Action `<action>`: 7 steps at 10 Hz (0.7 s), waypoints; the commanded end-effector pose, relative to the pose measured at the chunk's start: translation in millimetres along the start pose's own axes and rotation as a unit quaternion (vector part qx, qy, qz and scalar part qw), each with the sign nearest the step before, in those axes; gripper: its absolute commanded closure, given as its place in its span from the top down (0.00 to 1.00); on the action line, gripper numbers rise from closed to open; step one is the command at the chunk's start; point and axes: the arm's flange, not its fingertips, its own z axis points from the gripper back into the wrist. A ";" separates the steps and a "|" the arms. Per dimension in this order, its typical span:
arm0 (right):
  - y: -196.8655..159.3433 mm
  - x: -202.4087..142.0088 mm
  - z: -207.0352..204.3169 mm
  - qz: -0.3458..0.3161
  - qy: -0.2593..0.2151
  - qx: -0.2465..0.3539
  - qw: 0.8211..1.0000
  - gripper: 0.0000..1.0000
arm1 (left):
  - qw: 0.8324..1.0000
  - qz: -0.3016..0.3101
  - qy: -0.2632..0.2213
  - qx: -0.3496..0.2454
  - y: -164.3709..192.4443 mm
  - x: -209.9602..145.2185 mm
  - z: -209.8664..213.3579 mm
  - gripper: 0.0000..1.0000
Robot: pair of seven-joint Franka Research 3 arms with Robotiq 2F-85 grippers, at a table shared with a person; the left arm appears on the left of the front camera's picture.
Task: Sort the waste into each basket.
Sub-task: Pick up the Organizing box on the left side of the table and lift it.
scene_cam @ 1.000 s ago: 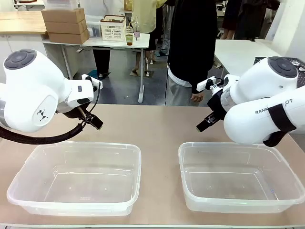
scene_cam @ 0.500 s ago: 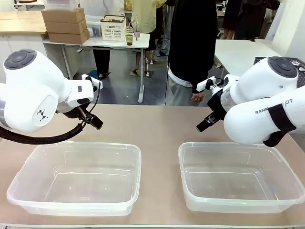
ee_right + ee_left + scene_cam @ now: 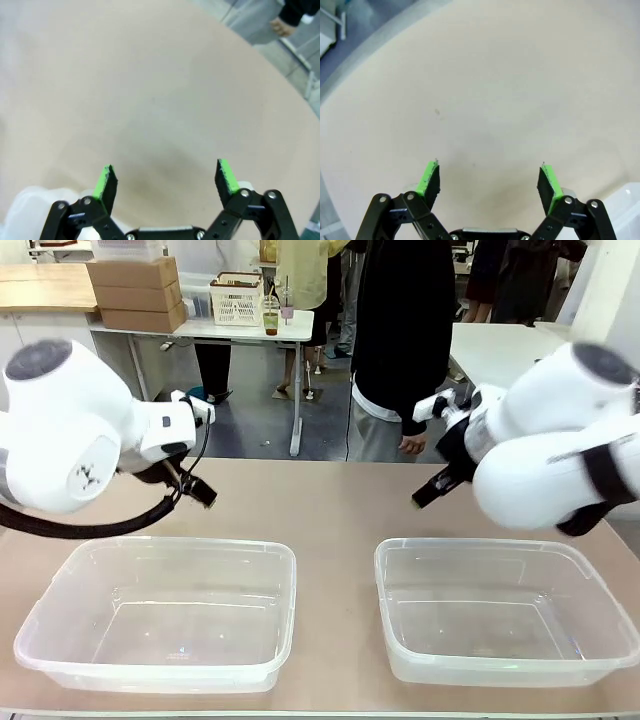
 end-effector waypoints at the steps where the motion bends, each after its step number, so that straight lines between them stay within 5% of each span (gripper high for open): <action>1: -1.9 -14.7 123.2 -0.044 -0.013 0.022 0.999 1.00 | 0.998 -0.036 -0.043 -0.009 7.9 -21.5 110.1 1.00; 2: 6.2 -35.2 162.5 -0.044 -0.042 0.025 0.998 1.00 | 0.995 -0.050 -0.086 0.008 6.2 -41.1 147.9 1.00; 3: 15.3 -50.8 170.9 -0.056 -0.058 -0.044 0.996 1.00 | 0.990 -0.053 -0.131 -0.020 0.5 -55.2 162.5 1.00; 4: -2.7 9.5 104.1 -0.025 -0.025 0.017 0.999 1.00 | 0.998 -0.028 -0.055 0.003 7.0 23.2 89.0 1.00; 5: -2.7 9.5 104.1 -0.025 -0.025 0.017 0.999 1.00 | 0.998 -0.028 -0.055 0.003 7.0 23.2 89.0 1.00; 6: -0.3 0.4 169.9 -0.036 -0.051 0.000 0.998 1.00 | 0.994 -0.040 -0.099 0.005 12.4 22.8 154.2 1.00; 7: -14.6 -11.3 179.8 -0.090 -0.052 0.110 0.989 1.00 | 0.993 -0.056 -0.054 -0.094 27.9 16.8 157.6 1.00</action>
